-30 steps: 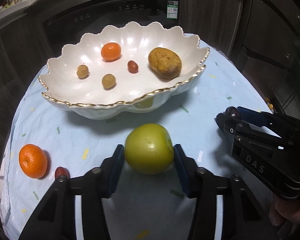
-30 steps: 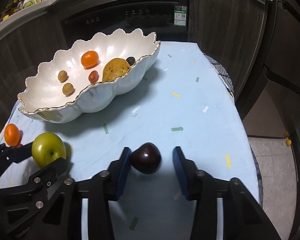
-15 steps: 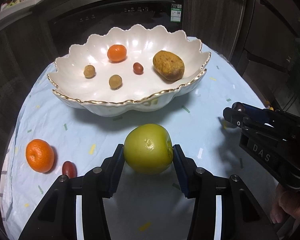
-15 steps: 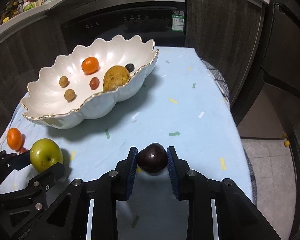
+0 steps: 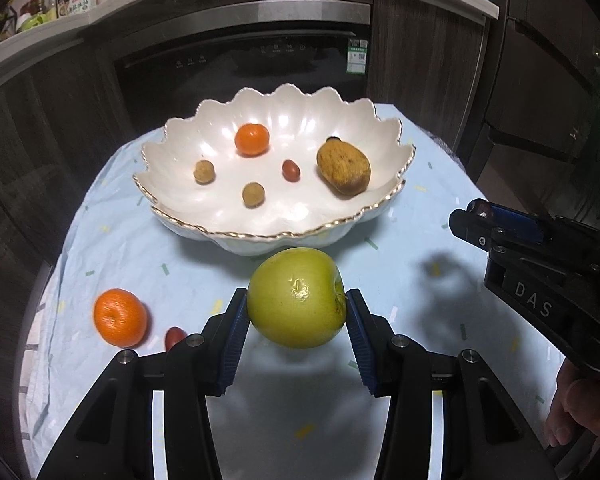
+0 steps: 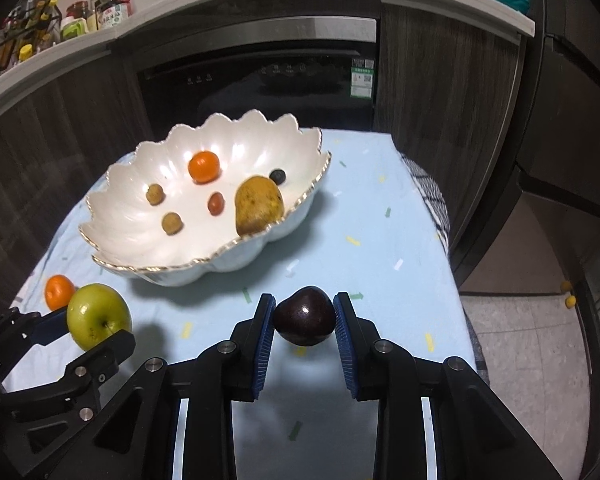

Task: Organize fruits
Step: 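Lift the green apple and dark plum and carry them over the white bowl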

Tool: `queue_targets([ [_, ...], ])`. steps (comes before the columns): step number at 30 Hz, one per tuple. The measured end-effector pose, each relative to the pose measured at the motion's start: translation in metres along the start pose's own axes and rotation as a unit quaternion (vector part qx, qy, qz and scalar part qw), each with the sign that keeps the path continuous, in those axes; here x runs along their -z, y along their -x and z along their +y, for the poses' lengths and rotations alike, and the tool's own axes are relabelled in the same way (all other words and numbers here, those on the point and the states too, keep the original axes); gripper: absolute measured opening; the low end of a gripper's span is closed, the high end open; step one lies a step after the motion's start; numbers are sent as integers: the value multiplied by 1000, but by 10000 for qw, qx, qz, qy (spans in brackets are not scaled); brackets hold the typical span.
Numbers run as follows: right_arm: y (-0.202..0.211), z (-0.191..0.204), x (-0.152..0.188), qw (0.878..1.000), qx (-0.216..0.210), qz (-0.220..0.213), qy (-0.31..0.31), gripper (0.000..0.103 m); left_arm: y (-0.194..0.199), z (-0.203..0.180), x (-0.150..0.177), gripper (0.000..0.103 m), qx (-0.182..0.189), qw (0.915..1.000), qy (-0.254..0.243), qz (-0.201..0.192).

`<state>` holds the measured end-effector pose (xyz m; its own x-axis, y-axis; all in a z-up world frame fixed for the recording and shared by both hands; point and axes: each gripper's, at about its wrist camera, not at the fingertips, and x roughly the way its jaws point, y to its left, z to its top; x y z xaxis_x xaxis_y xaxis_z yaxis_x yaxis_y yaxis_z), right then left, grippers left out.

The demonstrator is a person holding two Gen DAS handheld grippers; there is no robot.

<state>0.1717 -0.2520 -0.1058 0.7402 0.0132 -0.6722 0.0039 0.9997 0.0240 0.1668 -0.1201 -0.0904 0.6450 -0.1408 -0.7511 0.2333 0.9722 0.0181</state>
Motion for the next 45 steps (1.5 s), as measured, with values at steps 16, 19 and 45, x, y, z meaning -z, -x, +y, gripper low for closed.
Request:
queue_targets([
  [16, 26, 22, -33, 9994, -129, -303, 91, 31, 27, 29, -25, 47, -67, 9990, 281, -348],
  [19, 27, 27, -37, 9993, -149, -334, 97, 31, 29, 35, -31, 47, -88, 9987, 311, -390],
  [45, -6, 48, -79, 9990, -316, -306, 69, 31, 5, 70, -71, 47, -79, 9977, 376, -559],
])
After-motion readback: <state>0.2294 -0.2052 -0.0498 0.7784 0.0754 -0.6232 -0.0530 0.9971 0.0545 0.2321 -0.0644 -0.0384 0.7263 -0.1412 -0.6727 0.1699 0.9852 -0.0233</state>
